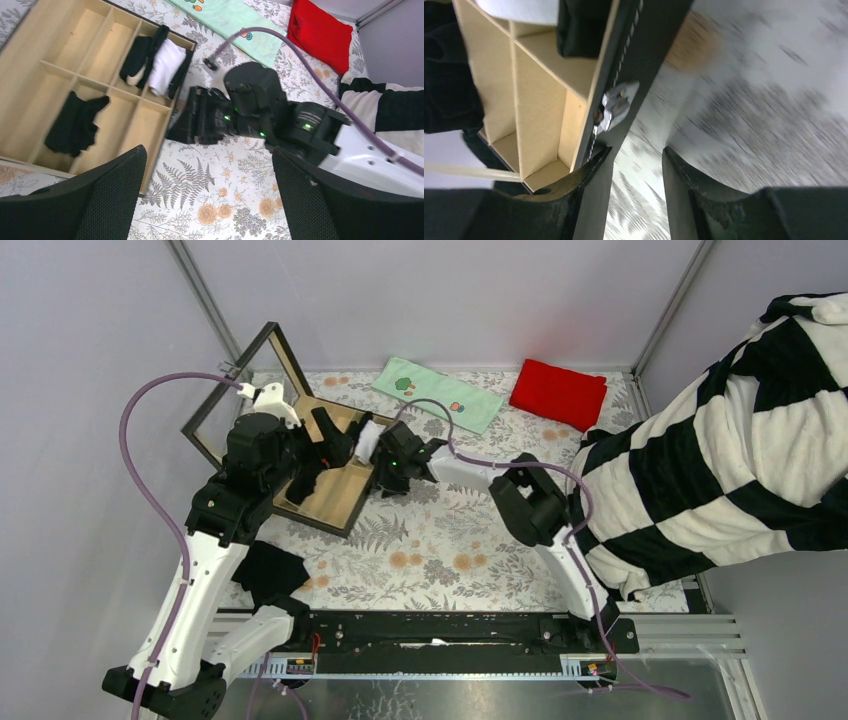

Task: Roll the underwear
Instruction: Move the storage box to the center of the board, then move the underwear to the center of the board.

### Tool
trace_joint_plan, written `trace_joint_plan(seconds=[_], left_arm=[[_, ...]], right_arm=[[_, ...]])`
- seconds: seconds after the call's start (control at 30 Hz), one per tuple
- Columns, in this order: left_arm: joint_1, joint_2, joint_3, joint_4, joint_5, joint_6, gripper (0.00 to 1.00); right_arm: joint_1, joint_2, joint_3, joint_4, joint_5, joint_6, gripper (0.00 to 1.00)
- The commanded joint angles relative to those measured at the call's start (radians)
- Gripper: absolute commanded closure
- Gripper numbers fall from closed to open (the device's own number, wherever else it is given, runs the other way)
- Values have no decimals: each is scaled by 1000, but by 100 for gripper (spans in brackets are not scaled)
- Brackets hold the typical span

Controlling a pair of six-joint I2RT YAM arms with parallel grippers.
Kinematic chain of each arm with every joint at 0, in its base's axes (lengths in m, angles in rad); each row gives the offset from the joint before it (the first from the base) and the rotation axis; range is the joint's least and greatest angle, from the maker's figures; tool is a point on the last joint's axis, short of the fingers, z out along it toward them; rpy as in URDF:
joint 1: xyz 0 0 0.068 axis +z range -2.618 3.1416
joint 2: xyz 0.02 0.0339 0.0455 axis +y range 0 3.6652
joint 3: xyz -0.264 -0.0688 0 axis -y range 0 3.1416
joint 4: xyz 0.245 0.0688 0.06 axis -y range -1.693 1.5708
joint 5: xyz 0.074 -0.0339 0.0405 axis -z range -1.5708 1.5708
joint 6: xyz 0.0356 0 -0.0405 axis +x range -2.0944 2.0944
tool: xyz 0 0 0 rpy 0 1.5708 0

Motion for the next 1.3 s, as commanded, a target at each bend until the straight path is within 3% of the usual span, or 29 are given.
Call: trace_joint_plan(seconds=[0.0,0.13,0.2,0.4,0.47,0.57,0.67,0.8,0.97,1.27], left_arm=[[9,-12,-9,-25,-36,-38,1],[9,-17,-18,-45,-63,-59,1],[9,-19,-12,-76,-102,-65,1],[9,-50,-28,-208,-303,-165,1],[10,-63,-57,-306,-383,-284,1],[9,-66,-126,-500,-523,-576,1],[9,-83,-225,-566,-553,-738,1],[14,-86,-341,-450,-493,-752,1],[61,0,-394,-411,-595,-808,1],[435,99,-560,-169,-485,-687,1]], right_arm=[[16,150,249,185,-108,50,52],[15,243,420,186,-162,27,52],[13,201,399,154,-137,-34,52],[4,-171,-47,196,53,-216,51],[2,-307,-200,204,97,-268,50],[-2,-458,-370,208,133,-279,50],[-7,-584,-518,233,133,-248,50],[-7,-712,-654,238,99,-201,50],[-6,-841,-783,217,99,-179,49],[-7,-1009,-906,165,125,-165,49]])
